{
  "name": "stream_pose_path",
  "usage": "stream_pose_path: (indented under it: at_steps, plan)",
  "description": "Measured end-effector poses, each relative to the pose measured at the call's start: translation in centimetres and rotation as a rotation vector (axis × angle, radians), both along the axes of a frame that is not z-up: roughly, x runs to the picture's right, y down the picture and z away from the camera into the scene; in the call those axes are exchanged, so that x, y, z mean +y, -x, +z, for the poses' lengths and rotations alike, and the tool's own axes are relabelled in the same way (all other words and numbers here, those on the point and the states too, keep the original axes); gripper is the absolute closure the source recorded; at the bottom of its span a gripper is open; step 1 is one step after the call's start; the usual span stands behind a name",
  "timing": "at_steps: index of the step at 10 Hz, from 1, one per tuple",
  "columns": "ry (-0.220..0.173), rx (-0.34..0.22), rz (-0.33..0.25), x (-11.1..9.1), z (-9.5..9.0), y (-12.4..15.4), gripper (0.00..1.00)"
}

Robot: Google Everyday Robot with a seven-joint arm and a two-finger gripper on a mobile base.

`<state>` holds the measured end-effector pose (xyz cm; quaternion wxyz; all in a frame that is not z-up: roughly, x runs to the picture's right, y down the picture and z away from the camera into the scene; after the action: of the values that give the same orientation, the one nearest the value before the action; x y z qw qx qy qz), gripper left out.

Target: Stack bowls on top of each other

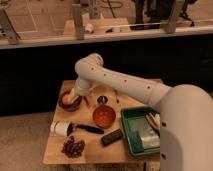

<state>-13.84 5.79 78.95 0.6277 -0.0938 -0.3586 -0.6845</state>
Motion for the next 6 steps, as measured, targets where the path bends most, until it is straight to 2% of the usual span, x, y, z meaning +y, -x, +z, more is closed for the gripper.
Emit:
stream_pose_path:
  at_steps: [3, 6]
  plan:
    - [-0.009, -0.022, 0.033, -1.5, 2.6, 1.0, 0.20]
    - [-0.040, -0.006, 0.077, -2.9, 5.1, 1.6, 0.20]
